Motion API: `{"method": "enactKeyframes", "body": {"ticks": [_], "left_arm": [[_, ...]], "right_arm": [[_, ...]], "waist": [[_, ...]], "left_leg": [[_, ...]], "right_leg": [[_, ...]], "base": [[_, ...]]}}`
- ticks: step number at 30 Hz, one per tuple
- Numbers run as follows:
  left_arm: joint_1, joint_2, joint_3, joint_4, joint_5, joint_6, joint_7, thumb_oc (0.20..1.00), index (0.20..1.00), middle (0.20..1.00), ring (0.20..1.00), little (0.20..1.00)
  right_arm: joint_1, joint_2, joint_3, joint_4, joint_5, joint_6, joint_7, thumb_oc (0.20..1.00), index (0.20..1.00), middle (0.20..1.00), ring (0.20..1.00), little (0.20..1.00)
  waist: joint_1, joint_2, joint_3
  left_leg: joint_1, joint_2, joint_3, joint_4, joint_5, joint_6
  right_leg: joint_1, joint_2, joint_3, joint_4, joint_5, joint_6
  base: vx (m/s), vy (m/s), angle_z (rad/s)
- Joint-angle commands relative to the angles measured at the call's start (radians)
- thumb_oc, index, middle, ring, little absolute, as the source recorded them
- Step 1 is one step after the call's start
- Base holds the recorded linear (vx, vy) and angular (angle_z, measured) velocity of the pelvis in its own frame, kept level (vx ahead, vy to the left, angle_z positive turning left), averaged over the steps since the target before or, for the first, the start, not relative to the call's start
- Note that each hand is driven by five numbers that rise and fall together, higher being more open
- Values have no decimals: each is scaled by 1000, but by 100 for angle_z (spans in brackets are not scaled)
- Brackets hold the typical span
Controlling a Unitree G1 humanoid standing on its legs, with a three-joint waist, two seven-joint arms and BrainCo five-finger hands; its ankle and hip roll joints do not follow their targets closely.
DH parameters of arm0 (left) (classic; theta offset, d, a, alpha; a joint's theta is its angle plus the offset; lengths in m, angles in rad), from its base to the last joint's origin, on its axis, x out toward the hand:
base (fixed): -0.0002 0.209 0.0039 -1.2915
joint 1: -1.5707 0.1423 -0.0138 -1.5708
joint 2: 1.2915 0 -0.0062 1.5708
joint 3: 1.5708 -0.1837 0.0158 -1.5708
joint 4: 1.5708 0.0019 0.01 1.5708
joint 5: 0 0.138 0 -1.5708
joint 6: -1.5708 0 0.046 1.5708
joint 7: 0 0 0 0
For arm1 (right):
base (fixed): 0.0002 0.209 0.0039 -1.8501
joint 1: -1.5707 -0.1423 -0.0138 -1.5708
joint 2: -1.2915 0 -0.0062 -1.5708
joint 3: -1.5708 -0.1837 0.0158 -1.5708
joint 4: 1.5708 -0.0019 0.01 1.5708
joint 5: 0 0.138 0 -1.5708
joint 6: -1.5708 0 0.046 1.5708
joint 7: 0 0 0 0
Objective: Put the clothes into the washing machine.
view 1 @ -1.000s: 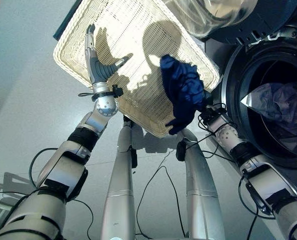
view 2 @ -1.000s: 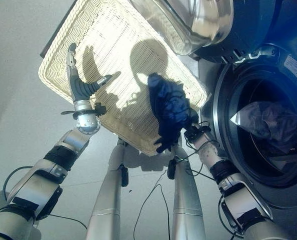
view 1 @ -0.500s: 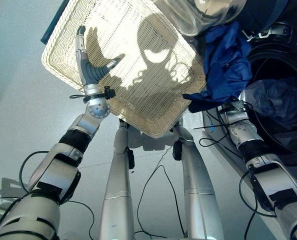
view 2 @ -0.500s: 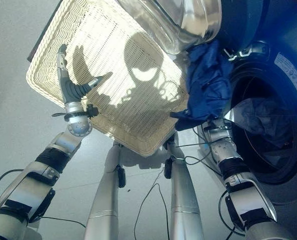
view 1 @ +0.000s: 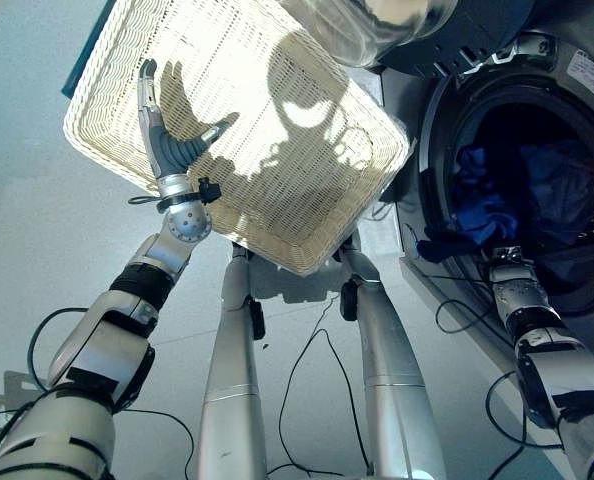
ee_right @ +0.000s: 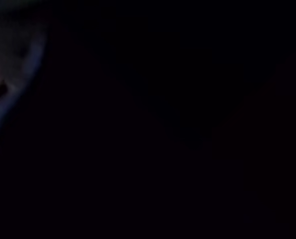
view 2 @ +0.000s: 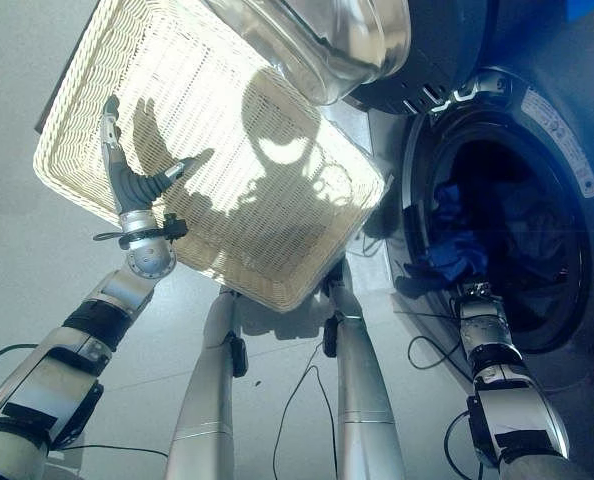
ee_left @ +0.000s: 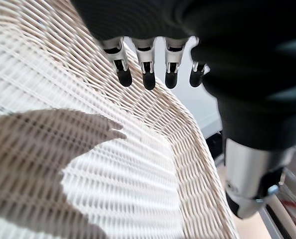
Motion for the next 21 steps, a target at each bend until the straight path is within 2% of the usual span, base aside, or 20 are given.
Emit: {"method": "enactKeyframes", "body": {"ticks": [1, 2, 3, 4, 5, 6, 7, 11, 14, 15, 16, 20, 21], "left_arm": [[-17, -23, 7, -21, -11, -23, 33, 1000, 1000, 1000, 1000, 1000], [-15, -21, 3, -25, -11, -20, 34, 1000, 1000, 1000, 1000, 1000], [-8, -5, -9, -51, -10, -2, 35, 1000, 1000, 1000, 1000, 1000], [-2, 6, -13, -61, -13, 2, 36, 1000, 1000, 1000, 1000, 1000], [0, 8, -12, -63, -13, 2, 36, 1000, 1000, 1000, 1000, 1000], [4, 15, -14, -67, -14, 0, 38, 1000, 1000, 1000, 1000, 1000], [11, 31, -13, -77, -16, 1, 38, 1000, 1000, 1000, 1000, 1000], [13, 45, -11, -86, -16, 4, 30, 1000, 1000, 1000, 1000, 1000], [-3, 52, -7, -71, -30, 2, 14, 1000, 1000, 1000, 1000, 1000], [-8, 54, -6, -68, -34, 2, 10, 1000, 1000, 1000, 1000, 1000], [-11, 56, -1, -63, -38, 0, 2, 1000, 1000, 1000, 1000, 1000], [-26, 57, -6, -41, -47, -6, -11, 1000, 1000, 1000, 1000, 1000], [-30, 50, -2, -42, -42, -1, -13, 1000, 1000, 1000, 1000, 1000]], "right_arm": [[-17, -155, 13, 49, -76, 50, -363, 200, 200, 200, 200, 200], [-31, -175, 17, 56, -79, 36, -412, 200, 200, 200, 200, 200], [-74, -242, 31, 60, -78, -2, -546, 200, 200, 200, 200, 200], [-95, -277, 39, 56, -76, -34, -608, 200, 200, 200, 200, 200], [-98, -281, 40, 54, -75, -36, -615, 200, 200, 200, 200, 200], [-105, -302, 42, 52, -79, -64, -655, 200, 200, 200, 200, 200], [-118, -342, 48, 32, -92, -124, -731, 200, 200, 200, 200, 200], [-141, -398, 53, -13, -173, -204, -851, 200, 200, 200, 200, 200], [-170, -426, 68, -13, -234, -187, -865, 677, 677, 677, 677, 677], [-175, -430, 72, -8, -242, -180, -864, 796, 796, 796, 796, 796], [-175, -428, 70, 1, -253, -162, -842, 1000, 1000, 1000, 1000, 1000], [-148, -405, 96, 52, -407, -30, -750, 1000, 1000, 1000, 1000, 1000], [-149, -394, 114, 66, -549, 31, -754, 1000, 1000, 1000, 1000, 1000]], "waist": [[24, 16, -19], [26, 17, -19], [32, 11, -19], [33, 6, -19], [32, 6, -19], [32, 2, -19], [29, -8, -19], [23, -20, -19], [21, -24, -19], [22, -25, -19], [21, -23, -19], [24, -16, -19], [27, -12, -19]], "left_leg": [[-15, -42, 40, 157, -135, -4], [-15, -43, 37, 159, -135, -3], [-15, -49, 28, 162, -139, 1], [-14, -49, 24, 161, -140, 3], [-14, -49, 24, 161, -140, 3], [-13, -50, 21, 160, -141, 4], [-11, -48, 18, 155, -142, 5], [-2, -47, 15, 140, -142, 7], [3, -48, 11, 137, -145, 7], [3, -48, 9, 137, -146, 7], [2, -47, 10, 137, -144, 7], [7, -49, 8, 133, -144, 8], [4, -48, 10, 133, -144, 7]], "right_leg": [[85, 13, -28, -223, 200, 131], [88, 14, -30, -225, 202, 131], [95, 15, -38, -229, 207, 132], [99, 16, -41, -231, 209, 134], [99, 17, -41, -232, 210, 134], [101, 17, -43, -234, 212, 135], [106, 19, -45, -240, 215, 137], [114, 22, -43, -255, 219, 139], [117, 21, -41, -260, 218, 139], [117, 20, -41, -260, 217, 140], [116, 18, -42, -258, 217, 140], [118, 16, -40, -260, 216, 139], [115, 14, -42, -257, 213, 140]], "base": [[-3, -52, -2], [-12, -105, -4], [-20, -118, -3], [-19, -101, -1], [-18, -45, 2], [-25, -48, 6], [-28, -47, 8], [-6, -8, 2], [0, 0, 0], [0, 0, 0], [0, 0, 0], [0, 0, 0], [0, 0, 0]]}}
